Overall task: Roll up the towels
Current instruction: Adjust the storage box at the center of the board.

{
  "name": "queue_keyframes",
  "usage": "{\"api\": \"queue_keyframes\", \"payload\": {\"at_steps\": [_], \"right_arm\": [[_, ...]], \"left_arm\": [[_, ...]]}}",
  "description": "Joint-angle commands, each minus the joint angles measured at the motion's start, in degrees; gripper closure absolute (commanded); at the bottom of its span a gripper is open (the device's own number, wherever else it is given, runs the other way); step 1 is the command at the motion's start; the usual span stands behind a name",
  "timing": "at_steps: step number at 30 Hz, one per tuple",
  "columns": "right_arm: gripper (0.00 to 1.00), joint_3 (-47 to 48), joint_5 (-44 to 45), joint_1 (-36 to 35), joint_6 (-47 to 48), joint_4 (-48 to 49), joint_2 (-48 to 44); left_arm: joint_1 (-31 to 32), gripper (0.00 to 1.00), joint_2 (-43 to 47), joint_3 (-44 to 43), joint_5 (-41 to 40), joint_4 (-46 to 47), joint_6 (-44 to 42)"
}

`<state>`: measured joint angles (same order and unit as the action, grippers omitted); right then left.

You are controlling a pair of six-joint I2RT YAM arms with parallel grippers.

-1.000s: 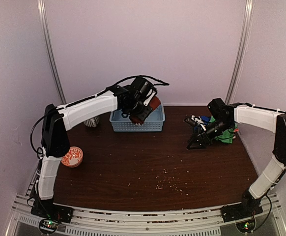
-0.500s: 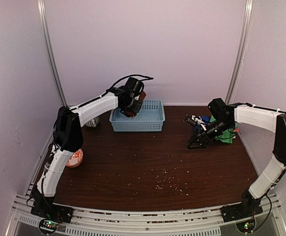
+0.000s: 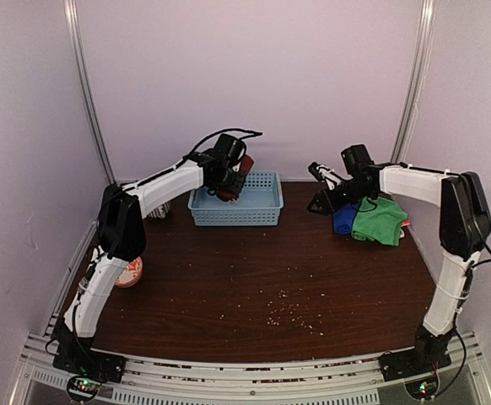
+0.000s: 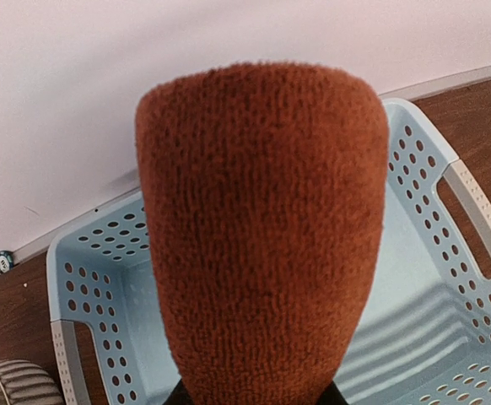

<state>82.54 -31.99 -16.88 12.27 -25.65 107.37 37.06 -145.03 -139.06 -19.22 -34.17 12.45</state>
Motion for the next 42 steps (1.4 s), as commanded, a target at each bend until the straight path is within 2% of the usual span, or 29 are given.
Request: {"api": "queue_keyframes", "payload": {"at_steps": [1,6,13,17,19,24,27,33,37,42], "right_arm": [[0.55,9.66,7.24,-0.39,-9.26,3.75,10.51],[0.56,19.32,8.18,-1.72,-9.75,1.30,20.00],[0.56,31.56,7.59,-3.94,-9.30,-0.84,28.77],[0.56,35.38,7.90,-6.22,-7.90,-2.40,31.36],[0.56,34.19,7.34,-7.35,-7.82,-2.70,30.82],[0.56,21.86,7.89,-11.34,-7.81,1.89,23.65],[0.55,17.77,9.88,-14.14,-7.10,3.54,19.58],[0.53,18.49,10.57,-13.76,-6.41,2.02,19.64],[0.53,22.45,10.84,-13.53,-5.79,-0.31,22.37],[0.53,21.64,1.48,-12.83,-2.28,-5.02,20.36]], "left_arm": [[-0.24,1.00,1.43,1.88,0.23,3.46,0.74],[-0.36,1.00,2.17,2.31,-0.07,2.68,-0.55],[-0.42,1.00,3.02,4.09,0.52,0.95,-0.58],[-0.50,1.00,4.47,5.90,-0.05,0.45,-0.75],[-0.77,1.00,4.74,6.07,-0.27,-0.33,-0.96],[-1.79,1.00,4.55,5.99,0.69,-2.85,-0.45],[-1.94,1.00,4.13,5.93,2.12,-3.79,0.21],[-1.99,1.00,2.82,5.74,10.12,-4.50,2.29],[-1.92,1.00,2.58,5.69,10.38,-4.41,2.89],[-1.94,1.00,3.31,6.16,10.99,-6.79,2.08]]}}
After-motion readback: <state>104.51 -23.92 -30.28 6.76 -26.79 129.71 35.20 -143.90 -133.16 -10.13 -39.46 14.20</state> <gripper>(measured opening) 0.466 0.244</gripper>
